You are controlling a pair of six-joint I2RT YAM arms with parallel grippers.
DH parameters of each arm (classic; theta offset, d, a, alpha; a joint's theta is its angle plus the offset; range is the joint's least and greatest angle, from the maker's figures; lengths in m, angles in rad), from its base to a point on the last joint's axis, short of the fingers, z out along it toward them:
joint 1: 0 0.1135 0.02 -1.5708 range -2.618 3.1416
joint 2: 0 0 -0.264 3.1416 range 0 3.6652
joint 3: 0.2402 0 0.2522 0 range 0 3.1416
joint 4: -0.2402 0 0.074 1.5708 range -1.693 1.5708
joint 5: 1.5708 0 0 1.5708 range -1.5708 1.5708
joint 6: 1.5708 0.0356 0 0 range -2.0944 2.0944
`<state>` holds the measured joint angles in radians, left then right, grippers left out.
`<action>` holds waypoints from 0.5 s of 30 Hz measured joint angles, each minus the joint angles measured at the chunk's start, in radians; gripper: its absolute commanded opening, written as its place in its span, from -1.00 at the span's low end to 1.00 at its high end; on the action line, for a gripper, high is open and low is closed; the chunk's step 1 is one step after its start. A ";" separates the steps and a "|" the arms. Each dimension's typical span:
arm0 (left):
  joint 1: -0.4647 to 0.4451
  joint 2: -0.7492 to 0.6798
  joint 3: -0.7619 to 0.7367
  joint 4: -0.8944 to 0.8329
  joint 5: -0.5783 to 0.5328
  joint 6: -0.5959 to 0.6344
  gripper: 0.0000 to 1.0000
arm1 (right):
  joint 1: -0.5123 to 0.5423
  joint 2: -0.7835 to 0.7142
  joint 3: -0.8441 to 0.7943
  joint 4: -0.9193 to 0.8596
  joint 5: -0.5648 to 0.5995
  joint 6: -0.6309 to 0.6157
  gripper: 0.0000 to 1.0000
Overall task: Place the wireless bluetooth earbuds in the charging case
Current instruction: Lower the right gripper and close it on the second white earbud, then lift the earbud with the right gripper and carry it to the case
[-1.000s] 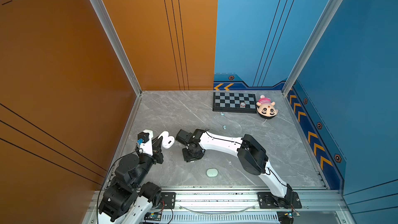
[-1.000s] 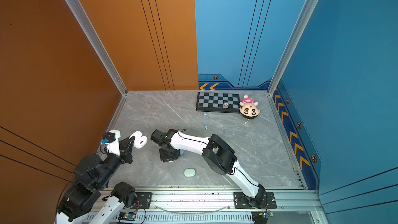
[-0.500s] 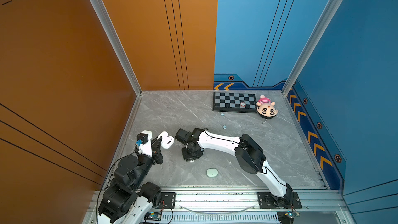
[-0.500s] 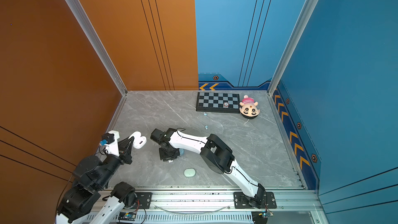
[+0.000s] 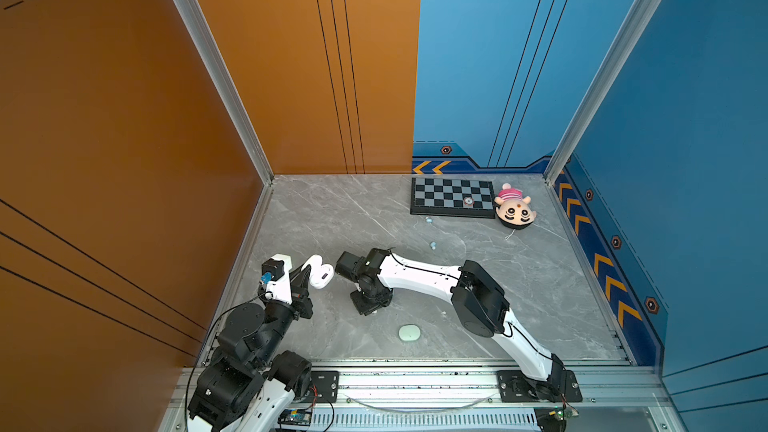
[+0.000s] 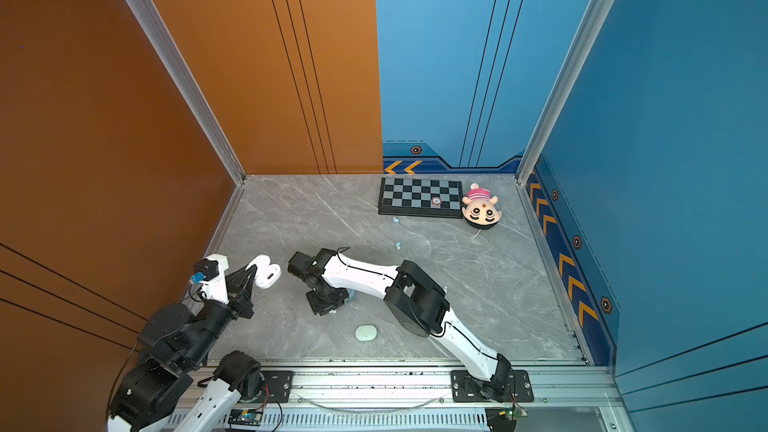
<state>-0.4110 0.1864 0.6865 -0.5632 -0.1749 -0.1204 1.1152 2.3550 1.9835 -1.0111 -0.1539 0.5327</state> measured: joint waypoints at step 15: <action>0.000 0.028 0.000 -0.002 -0.001 0.004 -1.00 | -0.011 0.005 0.009 -0.019 0.005 -0.020 -0.76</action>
<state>-0.4114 0.2142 0.6865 -0.5655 -0.1757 -0.1165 1.1038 2.3600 1.9923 -1.0306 -0.1490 0.5129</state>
